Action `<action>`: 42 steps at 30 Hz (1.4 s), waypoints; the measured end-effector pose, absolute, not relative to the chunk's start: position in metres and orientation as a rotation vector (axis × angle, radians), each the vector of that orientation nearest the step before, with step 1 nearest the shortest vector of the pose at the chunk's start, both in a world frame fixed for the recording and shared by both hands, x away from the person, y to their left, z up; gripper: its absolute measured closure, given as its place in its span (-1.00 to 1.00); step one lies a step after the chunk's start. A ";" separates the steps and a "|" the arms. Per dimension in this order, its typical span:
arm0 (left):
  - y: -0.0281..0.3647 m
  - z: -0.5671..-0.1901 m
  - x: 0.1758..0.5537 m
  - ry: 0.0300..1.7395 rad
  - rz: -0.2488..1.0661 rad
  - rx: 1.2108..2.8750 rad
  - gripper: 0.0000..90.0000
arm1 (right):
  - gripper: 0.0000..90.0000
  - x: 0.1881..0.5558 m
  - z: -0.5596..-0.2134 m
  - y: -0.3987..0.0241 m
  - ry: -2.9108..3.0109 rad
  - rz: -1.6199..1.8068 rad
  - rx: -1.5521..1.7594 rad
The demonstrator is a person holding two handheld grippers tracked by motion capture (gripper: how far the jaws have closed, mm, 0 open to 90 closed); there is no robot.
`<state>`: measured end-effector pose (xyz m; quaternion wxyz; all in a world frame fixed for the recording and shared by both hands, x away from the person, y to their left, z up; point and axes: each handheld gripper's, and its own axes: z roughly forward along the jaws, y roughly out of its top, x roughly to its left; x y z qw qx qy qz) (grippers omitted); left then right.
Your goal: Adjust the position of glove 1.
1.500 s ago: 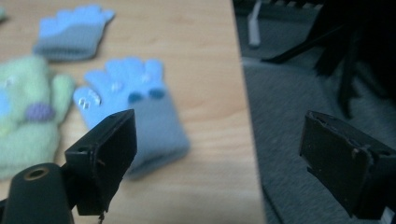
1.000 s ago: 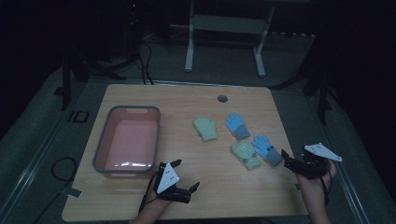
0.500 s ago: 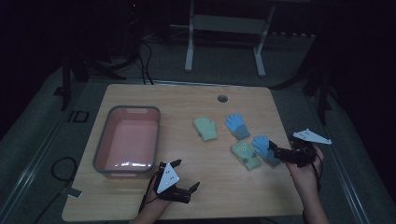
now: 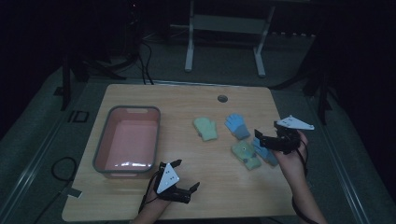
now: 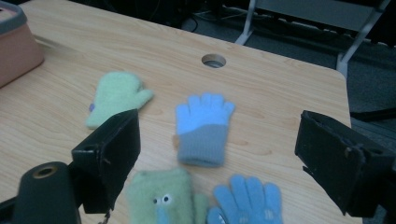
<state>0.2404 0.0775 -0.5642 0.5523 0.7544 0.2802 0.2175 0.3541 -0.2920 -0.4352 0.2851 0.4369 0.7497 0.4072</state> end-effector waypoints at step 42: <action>0.078 -0.564 0.240 0.645 0.496 1.784 -1.00 | -0.20 0.428 -0.467 -0.178 2.243 1.104 1.079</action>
